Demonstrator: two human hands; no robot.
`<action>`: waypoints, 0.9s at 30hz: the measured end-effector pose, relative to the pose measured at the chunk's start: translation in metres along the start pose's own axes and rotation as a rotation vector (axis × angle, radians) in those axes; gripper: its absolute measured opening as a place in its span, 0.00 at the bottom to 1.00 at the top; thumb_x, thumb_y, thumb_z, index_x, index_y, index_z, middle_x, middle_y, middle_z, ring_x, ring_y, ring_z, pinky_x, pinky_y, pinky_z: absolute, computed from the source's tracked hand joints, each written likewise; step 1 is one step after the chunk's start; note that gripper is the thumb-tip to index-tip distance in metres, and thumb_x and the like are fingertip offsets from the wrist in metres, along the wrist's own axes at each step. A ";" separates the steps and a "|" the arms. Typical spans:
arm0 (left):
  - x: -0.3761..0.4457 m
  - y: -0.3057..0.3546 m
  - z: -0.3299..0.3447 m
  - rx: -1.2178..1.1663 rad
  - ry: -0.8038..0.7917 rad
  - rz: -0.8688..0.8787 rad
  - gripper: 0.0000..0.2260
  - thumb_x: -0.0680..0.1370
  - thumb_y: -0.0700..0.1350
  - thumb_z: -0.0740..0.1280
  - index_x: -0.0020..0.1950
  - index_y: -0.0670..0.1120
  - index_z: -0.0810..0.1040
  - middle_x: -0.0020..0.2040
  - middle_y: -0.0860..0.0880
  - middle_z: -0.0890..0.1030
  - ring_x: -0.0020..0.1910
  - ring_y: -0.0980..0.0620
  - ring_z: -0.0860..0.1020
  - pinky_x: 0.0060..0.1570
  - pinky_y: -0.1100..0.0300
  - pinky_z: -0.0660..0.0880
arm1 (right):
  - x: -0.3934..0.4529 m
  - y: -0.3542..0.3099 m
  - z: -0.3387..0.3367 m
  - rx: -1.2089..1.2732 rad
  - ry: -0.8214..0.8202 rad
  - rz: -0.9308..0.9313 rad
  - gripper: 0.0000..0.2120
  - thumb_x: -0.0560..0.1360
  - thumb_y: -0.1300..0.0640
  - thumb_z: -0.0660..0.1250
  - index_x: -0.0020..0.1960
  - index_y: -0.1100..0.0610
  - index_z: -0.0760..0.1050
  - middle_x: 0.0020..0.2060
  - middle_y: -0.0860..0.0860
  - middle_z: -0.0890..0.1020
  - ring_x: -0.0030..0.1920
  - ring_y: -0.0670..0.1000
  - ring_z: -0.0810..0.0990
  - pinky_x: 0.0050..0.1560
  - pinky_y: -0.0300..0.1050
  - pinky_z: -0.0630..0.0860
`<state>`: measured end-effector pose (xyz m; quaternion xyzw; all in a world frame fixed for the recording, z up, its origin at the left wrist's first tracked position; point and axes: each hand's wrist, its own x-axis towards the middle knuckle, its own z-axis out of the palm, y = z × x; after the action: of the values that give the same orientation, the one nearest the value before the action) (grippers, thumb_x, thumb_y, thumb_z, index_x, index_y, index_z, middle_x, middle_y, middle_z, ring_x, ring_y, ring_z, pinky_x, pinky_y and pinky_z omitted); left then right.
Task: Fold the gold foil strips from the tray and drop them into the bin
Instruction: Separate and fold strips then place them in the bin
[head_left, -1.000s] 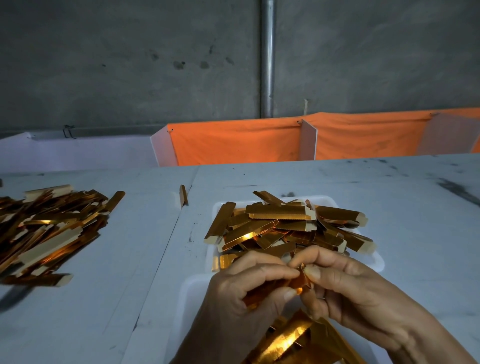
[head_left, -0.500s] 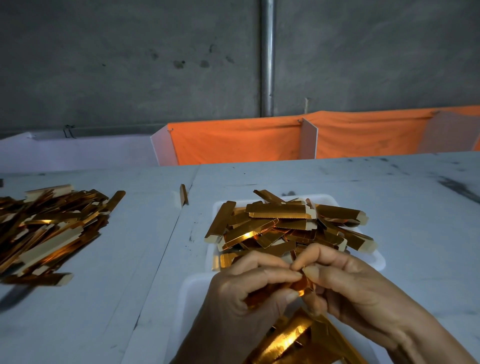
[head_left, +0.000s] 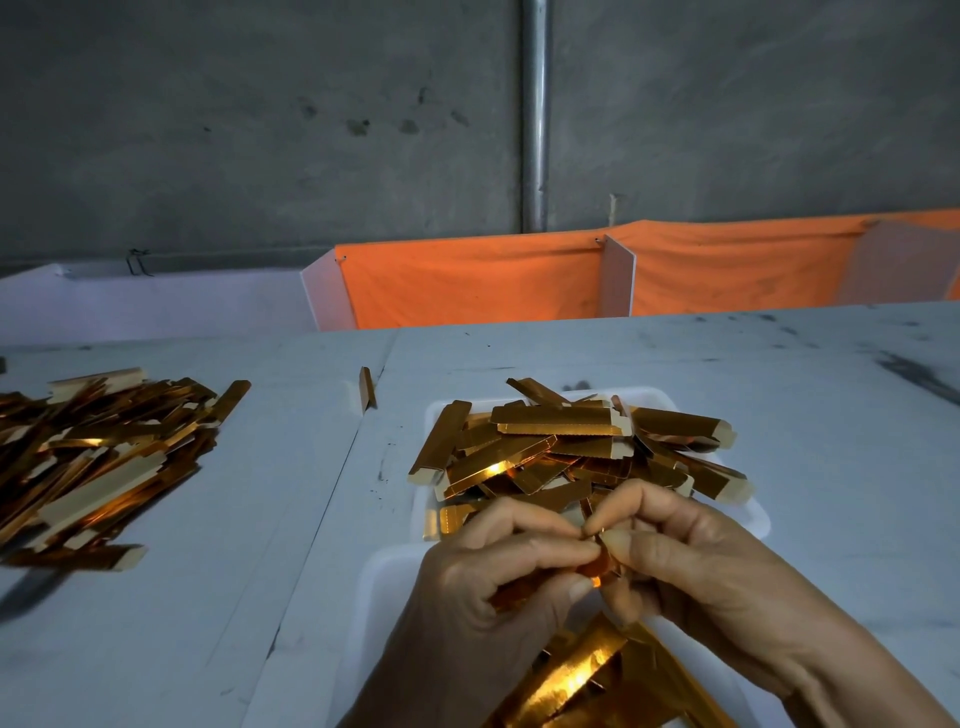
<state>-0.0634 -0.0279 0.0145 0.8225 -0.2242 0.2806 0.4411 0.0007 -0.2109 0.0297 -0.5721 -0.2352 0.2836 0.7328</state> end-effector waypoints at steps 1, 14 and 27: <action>0.000 0.000 0.001 0.003 -0.003 0.002 0.09 0.75 0.47 0.68 0.55 0.52 0.82 0.52 0.59 0.78 0.53 0.57 0.79 0.46 0.69 0.75 | 0.000 0.000 0.000 -0.012 0.009 -0.008 0.06 0.68 0.58 0.71 0.43 0.59 0.81 0.30 0.58 0.79 0.29 0.51 0.79 0.32 0.41 0.76; -0.001 -0.005 0.002 0.176 0.048 0.025 0.10 0.74 0.50 0.68 0.53 0.51 0.81 0.52 0.57 0.78 0.53 0.60 0.77 0.46 0.72 0.75 | -0.001 -0.001 0.002 -0.100 0.149 0.067 0.10 0.70 0.54 0.66 0.46 0.61 0.75 0.34 0.62 0.81 0.32 0.53 0.80 0.34 0.41 0.78; -0.001 -0.003 0.013 0.396 0.008 0.046 0.07 0.73 0.50 0.68 0.45 0.48 0.80 0.49 0.55 0.80 0.46 0.58 0.78 0.37 0.61 0.80 | 0.000 0.003 0.011 -0.574 0.291 0.014 0.07 0.73 0.54 0.70 0.43 0.55 0.74 0.31 0.54 0.83 0.34 0.51 0.83 0.40 0.46 0.80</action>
<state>-0.0591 -0.0375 0.0064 0.8866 -0.1818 0.3326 0.2652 -0.0075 -0.2024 0.0290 -0.7914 -0.1946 0.1260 0.5656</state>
